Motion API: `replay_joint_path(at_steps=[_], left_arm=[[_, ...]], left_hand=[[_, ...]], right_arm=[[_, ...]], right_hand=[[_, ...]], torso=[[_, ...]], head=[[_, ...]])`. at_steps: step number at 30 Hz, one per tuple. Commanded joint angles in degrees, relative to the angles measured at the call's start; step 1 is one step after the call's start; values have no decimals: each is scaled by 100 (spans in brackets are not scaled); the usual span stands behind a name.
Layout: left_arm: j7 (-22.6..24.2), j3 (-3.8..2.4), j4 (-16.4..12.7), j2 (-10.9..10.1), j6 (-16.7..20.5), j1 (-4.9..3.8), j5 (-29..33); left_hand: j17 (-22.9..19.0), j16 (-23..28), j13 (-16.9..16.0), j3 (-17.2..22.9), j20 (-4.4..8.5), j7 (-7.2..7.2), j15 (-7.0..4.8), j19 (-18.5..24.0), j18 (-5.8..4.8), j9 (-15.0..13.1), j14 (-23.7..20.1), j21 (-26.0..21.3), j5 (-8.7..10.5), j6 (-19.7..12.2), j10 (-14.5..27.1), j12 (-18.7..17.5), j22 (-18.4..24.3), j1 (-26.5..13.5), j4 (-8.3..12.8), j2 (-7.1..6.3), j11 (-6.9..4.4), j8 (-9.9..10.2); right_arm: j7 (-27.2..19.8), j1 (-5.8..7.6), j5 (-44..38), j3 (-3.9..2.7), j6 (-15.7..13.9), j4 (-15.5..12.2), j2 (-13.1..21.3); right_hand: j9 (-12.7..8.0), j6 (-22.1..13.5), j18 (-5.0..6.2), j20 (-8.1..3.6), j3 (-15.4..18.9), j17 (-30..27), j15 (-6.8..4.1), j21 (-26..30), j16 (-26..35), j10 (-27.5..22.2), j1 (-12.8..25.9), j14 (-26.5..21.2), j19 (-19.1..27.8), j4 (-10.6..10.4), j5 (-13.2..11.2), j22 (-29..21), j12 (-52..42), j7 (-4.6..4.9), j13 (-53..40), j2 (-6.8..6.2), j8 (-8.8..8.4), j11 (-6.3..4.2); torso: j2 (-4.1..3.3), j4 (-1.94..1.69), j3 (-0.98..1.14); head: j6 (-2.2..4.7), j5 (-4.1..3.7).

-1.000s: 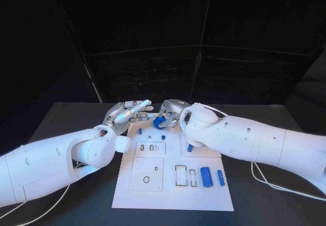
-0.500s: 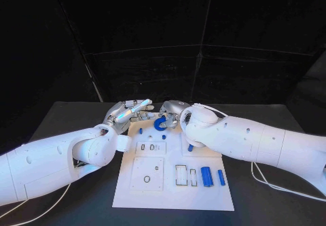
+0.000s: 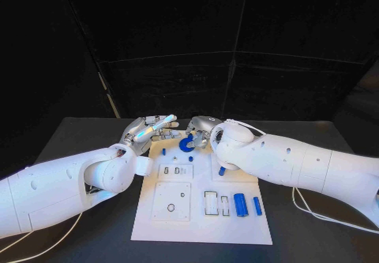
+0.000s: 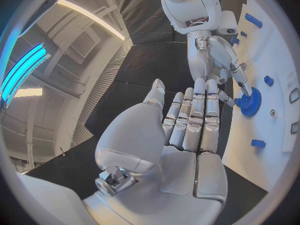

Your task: Assemble the parts on the task board

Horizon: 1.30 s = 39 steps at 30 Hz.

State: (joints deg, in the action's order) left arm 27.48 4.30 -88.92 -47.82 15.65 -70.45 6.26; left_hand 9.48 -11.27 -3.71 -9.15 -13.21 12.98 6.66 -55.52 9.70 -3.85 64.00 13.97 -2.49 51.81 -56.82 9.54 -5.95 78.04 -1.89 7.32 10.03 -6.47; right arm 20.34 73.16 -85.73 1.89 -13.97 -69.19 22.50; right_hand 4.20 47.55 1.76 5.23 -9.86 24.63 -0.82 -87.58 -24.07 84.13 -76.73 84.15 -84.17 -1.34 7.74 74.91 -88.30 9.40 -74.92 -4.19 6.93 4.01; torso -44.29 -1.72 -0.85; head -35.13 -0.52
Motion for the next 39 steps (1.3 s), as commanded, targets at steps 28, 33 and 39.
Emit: replay_joint_path(at_steps=[28,33,39], left_arm=[[51,-3,87,-61,-88,-6,-6],[47,-2,110,-38,-98,-5,-6],[44,-1,123,-22,-110,-4,-6]], left_hand=[[9,30,4,3,6,25,23,-44,75,8,36,-29,-26,36,-32,-40,11,5,40,28,-5,23],[9,32,4,3,6,25,24,-44,75,8,36,-30,-25,36,-33,-41,12,4,41,28,-5,24],[10,33,4,2,5,25,24,-44,75,8,35,-32,-25,37,-34,-42,13,4,42,28,-6,25]], right_arm=[[-3243,55,4200,8,-324,-1787,2847],[-3404,52,4457,11,-201,-1706,3068],[-3554,33,4551,16,-292,-1465,3268]], right_hand=[[4,366,851,212,-814,1764,243,3573,-1896,-3338,-363,-1530,3075,407,627,-4403,4555,135,3265,-195,327,188],[-33,514,840,343,-1170,1178,423,4274,-868,-2968,-347,-2506,3753,476,610,-4700,6041,204,4836,-274,251,243],[-24,506,886,443,-1218,63,432,4970,332,-2164,-281,-2007,3430,516,783,-5157,6951,137,6136,-414,31,237]], torso=[[124,215,64],[136,235,87],[138,251,98]], head=[[91,-76],[95,-100],[104,-159]])
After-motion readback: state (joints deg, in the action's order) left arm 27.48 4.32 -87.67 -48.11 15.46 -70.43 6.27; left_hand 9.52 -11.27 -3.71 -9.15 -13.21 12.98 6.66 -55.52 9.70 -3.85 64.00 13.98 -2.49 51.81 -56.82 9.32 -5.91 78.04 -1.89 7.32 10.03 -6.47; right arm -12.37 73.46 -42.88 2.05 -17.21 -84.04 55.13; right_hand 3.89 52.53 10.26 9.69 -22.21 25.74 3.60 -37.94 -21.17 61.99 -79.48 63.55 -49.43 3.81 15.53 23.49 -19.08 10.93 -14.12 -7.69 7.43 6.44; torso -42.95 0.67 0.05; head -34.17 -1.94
